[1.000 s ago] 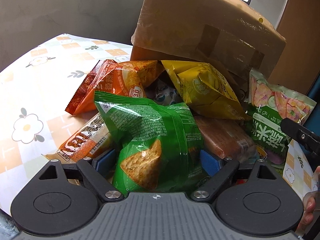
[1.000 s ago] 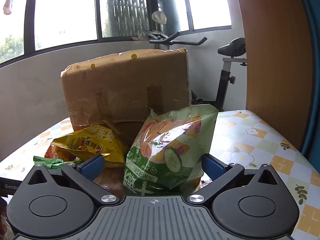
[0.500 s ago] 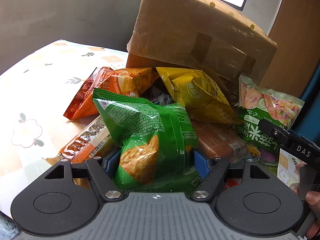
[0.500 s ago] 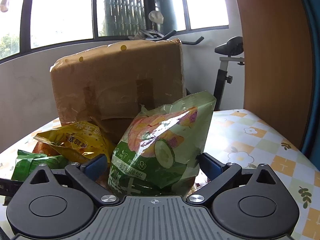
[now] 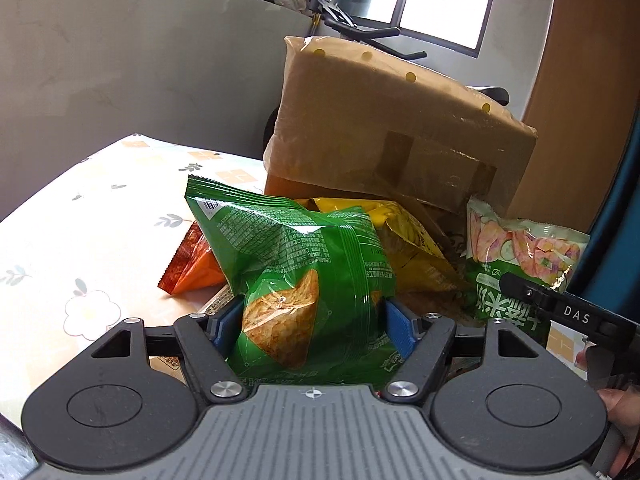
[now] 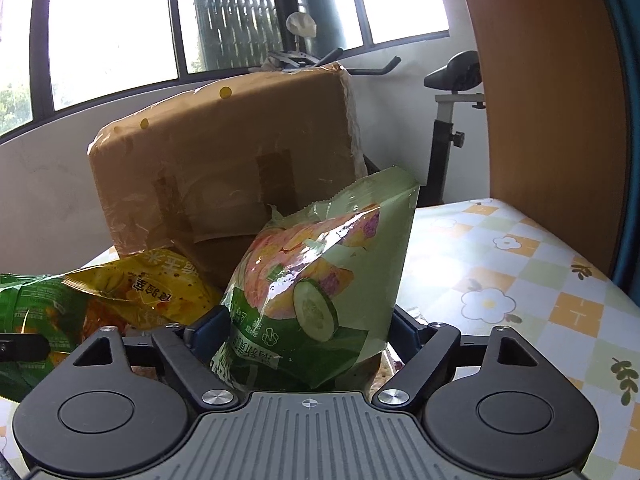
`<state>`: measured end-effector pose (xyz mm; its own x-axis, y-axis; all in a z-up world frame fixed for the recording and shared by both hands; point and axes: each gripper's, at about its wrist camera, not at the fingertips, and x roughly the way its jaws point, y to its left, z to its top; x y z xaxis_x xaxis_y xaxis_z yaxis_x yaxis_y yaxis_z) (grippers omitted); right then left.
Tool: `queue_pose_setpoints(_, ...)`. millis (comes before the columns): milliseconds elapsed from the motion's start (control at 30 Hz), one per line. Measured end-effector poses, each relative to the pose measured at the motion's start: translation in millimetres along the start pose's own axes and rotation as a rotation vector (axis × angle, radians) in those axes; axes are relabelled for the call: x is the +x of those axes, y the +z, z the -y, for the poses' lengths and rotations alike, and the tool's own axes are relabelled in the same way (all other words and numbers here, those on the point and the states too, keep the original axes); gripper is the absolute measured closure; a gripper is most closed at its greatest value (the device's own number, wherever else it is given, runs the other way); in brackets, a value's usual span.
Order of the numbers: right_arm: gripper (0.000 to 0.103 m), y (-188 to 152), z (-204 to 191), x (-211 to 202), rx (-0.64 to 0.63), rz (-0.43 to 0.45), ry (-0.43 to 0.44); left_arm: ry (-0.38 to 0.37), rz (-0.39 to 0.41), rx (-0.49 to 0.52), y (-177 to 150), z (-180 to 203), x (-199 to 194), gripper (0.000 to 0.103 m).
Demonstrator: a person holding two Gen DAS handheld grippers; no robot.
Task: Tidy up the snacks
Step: 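Lift both held bags and carry them over the cardboard box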
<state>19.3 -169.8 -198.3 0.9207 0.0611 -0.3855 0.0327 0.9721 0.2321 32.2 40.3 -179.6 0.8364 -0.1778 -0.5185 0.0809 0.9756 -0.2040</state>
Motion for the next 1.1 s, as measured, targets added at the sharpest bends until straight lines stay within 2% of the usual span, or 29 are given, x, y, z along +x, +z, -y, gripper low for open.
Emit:
queue_pose_setpoints(67, 0.034, 0.9, -0.3, -2.7, -0.004, -0.002, 0.007, 0.008, 0.005, -0.008, 0.4, -0.8, -2.5, 0.028)
queue_pose_setpoints(167, 0.038, 3.4, -1.9, -7.6, -0.008, -0.005, 0.011, 0.019, 0.029, -0.016, 3.2, -1.8, -8.2, 0.028)
queue_pose_setpoints(667, 0.044, 15.2, -1.9, -37.3, -0.025, 0.064, -0.007, 0.034, 0.076, -0.004, 6.8, -2.3, -23.1, 0.028)
queue_pose_setpoints(1100, 0.045, 33.2, -1.0, -61.6, -0.035, 0.151, -0.013, 0.064, 0.141, -0.001, 12.5, -3.3, -37.7, 0.028)
